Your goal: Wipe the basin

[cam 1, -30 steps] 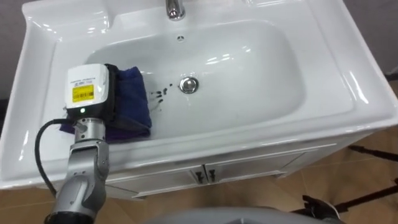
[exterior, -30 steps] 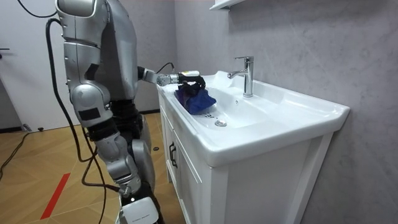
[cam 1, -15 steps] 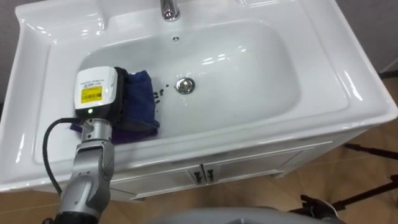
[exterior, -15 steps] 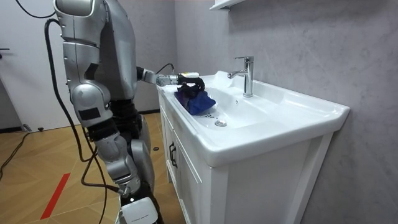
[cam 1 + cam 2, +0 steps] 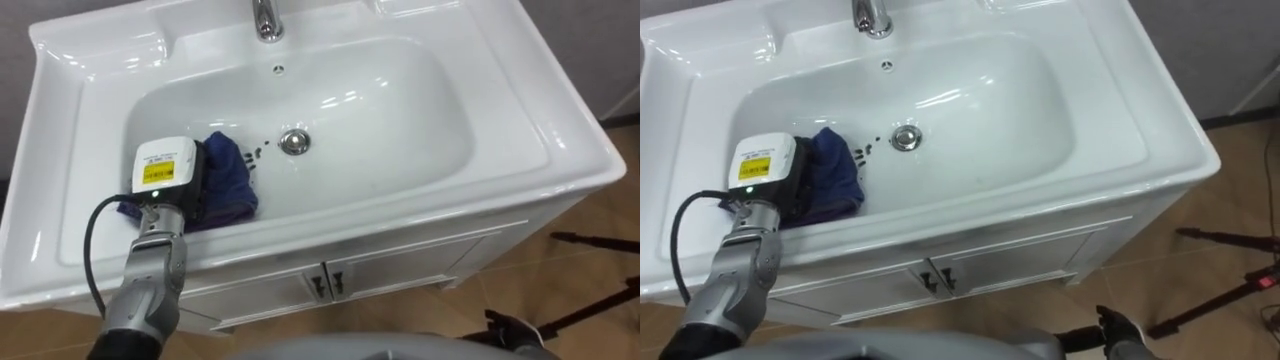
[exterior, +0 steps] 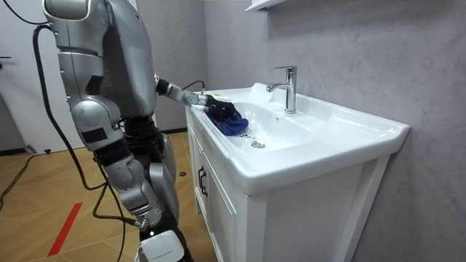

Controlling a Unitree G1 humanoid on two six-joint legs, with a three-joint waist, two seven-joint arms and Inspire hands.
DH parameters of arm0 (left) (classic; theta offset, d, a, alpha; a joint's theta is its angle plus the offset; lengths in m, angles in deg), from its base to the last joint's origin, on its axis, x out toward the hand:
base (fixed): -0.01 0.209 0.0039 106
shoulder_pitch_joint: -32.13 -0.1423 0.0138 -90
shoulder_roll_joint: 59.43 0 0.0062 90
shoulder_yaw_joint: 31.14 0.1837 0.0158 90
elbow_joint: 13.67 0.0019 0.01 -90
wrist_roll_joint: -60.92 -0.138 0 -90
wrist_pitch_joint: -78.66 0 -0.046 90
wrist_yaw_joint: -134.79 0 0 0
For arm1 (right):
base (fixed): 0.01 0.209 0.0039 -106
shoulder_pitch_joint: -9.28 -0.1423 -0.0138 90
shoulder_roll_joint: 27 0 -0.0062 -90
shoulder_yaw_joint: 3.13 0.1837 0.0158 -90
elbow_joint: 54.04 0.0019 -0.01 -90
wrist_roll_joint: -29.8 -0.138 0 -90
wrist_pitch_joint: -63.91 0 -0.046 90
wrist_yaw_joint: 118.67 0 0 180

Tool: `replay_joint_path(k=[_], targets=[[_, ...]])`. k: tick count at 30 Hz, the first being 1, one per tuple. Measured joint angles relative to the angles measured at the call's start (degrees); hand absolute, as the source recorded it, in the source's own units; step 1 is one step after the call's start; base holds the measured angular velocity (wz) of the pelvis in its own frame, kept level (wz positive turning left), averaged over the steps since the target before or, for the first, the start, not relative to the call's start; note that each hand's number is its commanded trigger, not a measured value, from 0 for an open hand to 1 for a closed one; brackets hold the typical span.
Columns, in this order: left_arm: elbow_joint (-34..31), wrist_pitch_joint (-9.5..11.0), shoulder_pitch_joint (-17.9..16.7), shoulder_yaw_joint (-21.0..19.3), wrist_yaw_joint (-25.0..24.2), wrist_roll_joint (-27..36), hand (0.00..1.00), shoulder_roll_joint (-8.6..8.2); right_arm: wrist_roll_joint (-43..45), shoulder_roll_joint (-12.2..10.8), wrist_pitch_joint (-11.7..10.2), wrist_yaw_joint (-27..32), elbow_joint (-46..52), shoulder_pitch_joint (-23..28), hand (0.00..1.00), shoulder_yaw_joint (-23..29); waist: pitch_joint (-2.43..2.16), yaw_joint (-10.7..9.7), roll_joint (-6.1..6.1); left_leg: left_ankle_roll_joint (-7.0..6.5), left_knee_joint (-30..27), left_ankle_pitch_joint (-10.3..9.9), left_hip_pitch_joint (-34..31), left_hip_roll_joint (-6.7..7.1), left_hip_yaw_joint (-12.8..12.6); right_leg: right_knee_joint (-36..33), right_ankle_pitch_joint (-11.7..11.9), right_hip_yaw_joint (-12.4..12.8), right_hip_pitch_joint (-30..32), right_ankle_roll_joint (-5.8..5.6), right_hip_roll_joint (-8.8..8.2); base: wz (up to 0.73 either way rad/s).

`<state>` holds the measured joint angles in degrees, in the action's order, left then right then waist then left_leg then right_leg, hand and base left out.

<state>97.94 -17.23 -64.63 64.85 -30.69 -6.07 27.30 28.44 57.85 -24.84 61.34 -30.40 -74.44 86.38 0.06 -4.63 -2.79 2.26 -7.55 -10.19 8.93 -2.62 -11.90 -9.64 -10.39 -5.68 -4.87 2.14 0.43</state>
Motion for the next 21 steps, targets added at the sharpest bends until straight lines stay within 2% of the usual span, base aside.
replay_joint_path(k=[11, 14, 21], targets=[[5.5, -0.1, 3.0, 0.0, -0.4, -0.2, 1.00, -0.08, 0.6, 0.1, 0.1, -0.6, 0.0, 0.0, 0.00, 0.4, -0.06, -0.3, -0.11, 0.00, 0.0, 0.0, 1.0, -0.01, -0.7, 0.0, 0.0, 0.9, -0.7, 0.01, 0.10, -0.04], [6.6, -0.2, 3.5, 0.0, -0.6, -0.1, 1.00, -0.07, 1.4, 0.3, 0.1, -0.9, 0.0, 0.1, 0.00, 0.7, 0.04, -0.5, -0.29, 0.00, 0.0, 0.0, 1.6, -0.01, -0.7, 0.2, 0.0, 1.2, -0.9, 0.01, 0.13, -0.06], [8.3, -1.7, 4.2, 0.9, -0.9, -0.2, 1.00, 0.28, 3.9, 0.3, 0.2, 0.2, -1.7, 0.1, 0.00, 3.0, 0.27, -3.2, -1.36, 0.00, 0.0, 0.0, 1.6, -0.01, -0.6, 0.1, 0.0, 1.5, -0.9, -0.02, 0.20, 0.00]])
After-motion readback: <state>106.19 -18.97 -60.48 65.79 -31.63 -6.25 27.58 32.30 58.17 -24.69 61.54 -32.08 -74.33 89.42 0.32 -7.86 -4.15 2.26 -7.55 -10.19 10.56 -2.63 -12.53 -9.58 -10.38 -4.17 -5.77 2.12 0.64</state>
